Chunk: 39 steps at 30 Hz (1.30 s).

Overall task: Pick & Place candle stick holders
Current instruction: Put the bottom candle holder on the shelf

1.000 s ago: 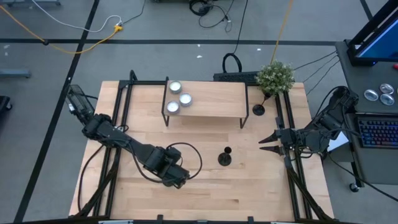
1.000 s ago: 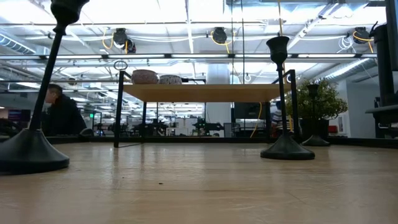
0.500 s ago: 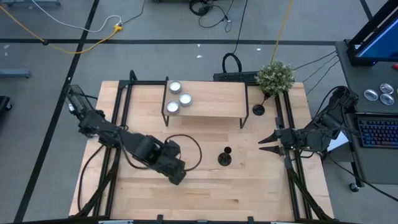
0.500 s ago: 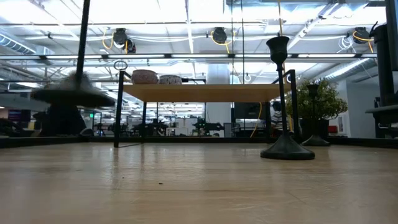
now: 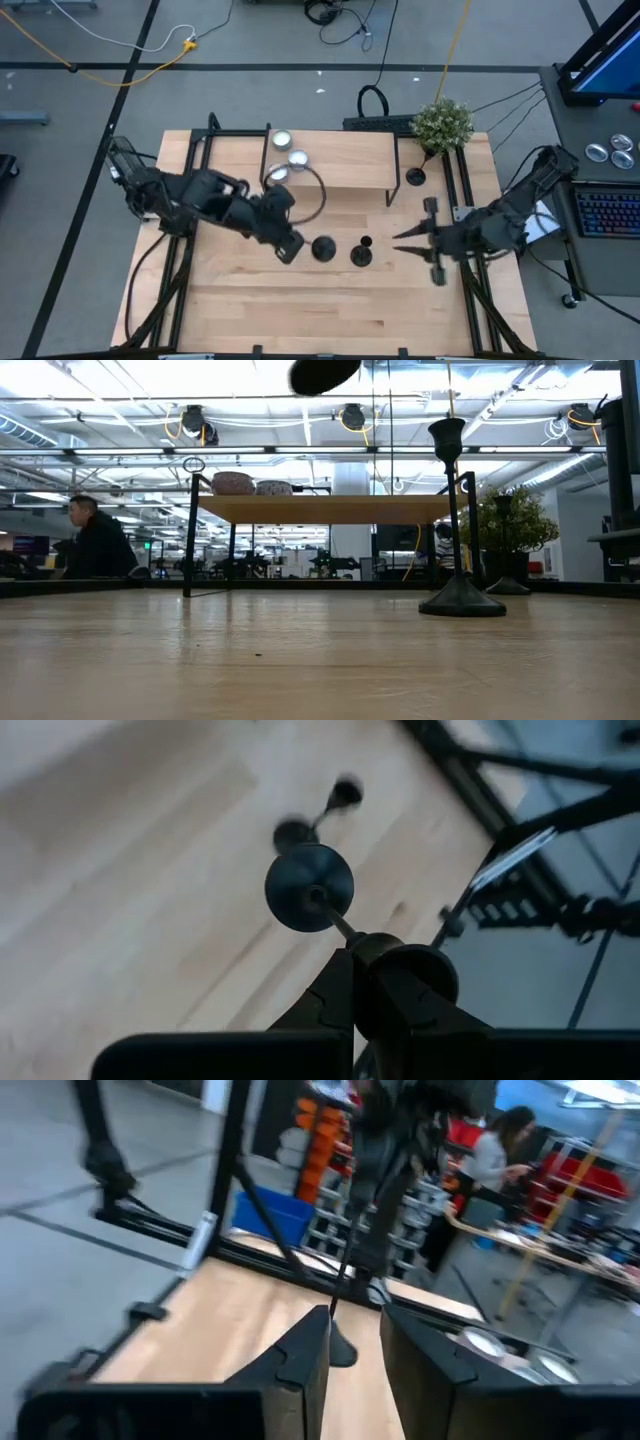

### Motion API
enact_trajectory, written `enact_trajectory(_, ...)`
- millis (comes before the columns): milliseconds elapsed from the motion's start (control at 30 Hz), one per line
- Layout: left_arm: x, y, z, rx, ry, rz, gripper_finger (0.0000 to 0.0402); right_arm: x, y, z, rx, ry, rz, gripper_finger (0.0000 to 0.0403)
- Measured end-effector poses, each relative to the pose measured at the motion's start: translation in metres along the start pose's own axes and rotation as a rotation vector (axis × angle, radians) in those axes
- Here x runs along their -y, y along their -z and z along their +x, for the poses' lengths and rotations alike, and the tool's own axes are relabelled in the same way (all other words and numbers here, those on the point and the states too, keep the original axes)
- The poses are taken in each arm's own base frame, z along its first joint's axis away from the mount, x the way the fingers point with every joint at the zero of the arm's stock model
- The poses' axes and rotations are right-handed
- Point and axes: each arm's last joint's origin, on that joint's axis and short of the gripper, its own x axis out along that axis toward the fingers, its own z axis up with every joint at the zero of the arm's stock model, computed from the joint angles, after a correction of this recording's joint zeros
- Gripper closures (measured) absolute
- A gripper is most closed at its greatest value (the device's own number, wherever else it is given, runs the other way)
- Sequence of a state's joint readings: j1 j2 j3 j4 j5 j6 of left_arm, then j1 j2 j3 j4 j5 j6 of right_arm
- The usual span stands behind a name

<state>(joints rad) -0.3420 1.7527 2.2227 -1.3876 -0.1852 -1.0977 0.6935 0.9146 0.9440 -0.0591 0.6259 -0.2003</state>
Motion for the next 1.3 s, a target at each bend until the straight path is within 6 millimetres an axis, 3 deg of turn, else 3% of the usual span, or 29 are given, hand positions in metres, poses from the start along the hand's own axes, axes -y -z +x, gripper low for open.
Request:
enact_trajectory(167, -0.001, -0.018, -0.01, 0.085, 0.049, 0.045, 0.0392, 0.006, 0.008, 0.033, -0.052, 0.102, -0.018, 0.0314)
enact_trajectory(467, -0.004, -0.046, -0.003, 0.17, 0.1, 0.142, 0.0392, 0.029, -0.007, 0.078, -0.127, 0.116, -0.044, 0.0293)
enact_trajectory(700, -0.012, -0.06, 0.0, 0.205, 0.07, 0.183, 0.0392, 0.043, -0.016, 0.099, -0.147, 0.13, -0.048, 0.0244)
enact_trajectory(933, -0.016, -0.074, 0.0, 0.258, 0.079, 0.218, 0.0392, 0.058, -0.016, 0.118, -0.211, 0.181, -0.06, 0.0221)
enact_trajectory(1300, -0.02, -0.076, 0.007, 0.248, 0.051, 0.233, 0.0392, 0.067, -0.018, 0.124, -0.212, 0.21, -0.076, 0.0255)
